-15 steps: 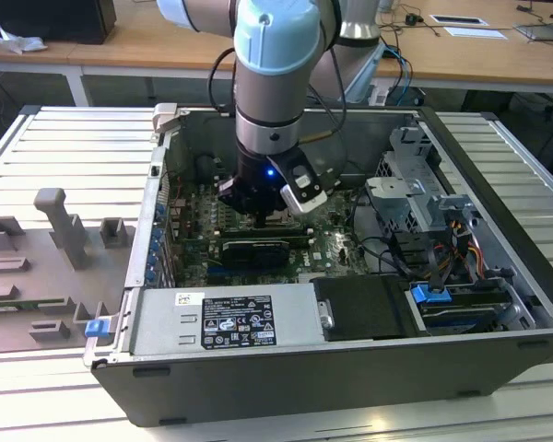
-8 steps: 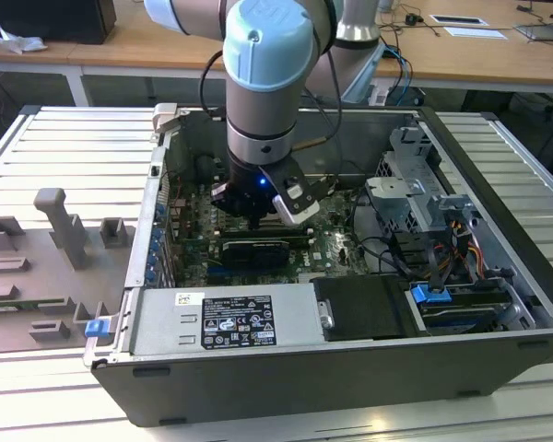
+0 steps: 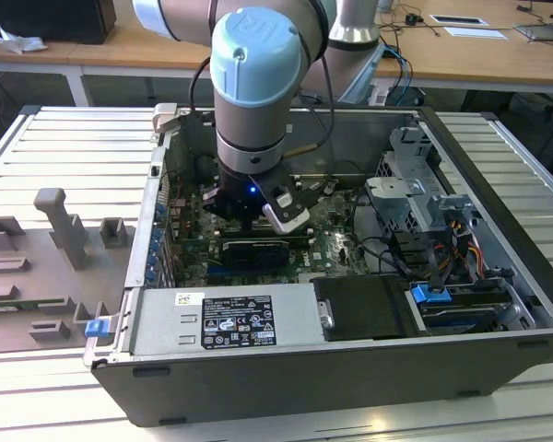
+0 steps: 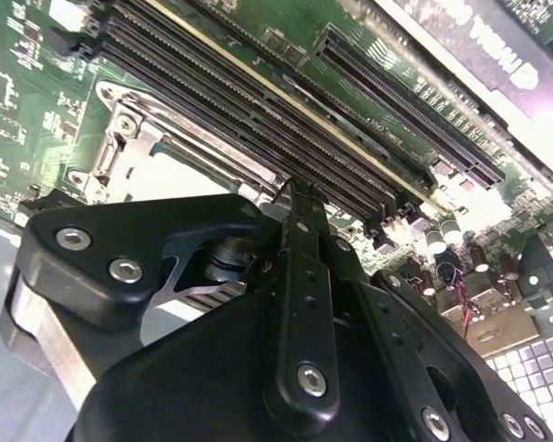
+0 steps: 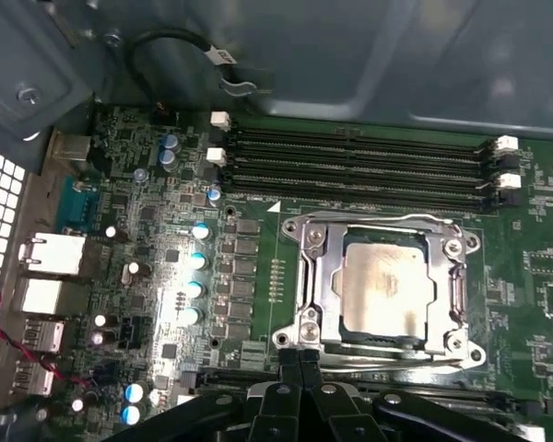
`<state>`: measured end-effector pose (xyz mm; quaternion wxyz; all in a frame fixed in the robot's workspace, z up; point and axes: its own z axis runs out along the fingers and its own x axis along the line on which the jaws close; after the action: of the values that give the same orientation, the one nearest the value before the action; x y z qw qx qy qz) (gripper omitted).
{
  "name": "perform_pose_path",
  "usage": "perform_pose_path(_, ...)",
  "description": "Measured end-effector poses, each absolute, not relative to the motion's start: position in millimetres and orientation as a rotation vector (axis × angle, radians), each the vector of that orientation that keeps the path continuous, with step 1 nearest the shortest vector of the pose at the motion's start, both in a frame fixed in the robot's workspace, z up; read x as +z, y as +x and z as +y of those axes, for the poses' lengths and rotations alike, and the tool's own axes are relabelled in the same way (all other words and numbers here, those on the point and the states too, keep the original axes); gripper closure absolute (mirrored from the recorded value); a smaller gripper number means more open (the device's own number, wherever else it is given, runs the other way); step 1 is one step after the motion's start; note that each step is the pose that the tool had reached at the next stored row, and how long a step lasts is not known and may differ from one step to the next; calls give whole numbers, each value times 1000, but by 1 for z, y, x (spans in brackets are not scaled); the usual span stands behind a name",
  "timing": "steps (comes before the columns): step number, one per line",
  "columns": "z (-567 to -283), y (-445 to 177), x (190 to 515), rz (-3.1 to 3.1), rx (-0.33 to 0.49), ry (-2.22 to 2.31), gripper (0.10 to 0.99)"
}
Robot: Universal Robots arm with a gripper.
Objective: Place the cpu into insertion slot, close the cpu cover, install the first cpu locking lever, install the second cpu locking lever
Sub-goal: 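Install the second cpu locking lever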
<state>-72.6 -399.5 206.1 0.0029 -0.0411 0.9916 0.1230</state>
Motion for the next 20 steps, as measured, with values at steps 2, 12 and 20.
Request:
perform_pose_path(2,-400,-73,204,3108,395,-129,980)
perform_pose_path(12,-400,-77,195,3097,462,-129,980)
perform_pose_path(20,-400,-77,213,3096,467,-129,980)
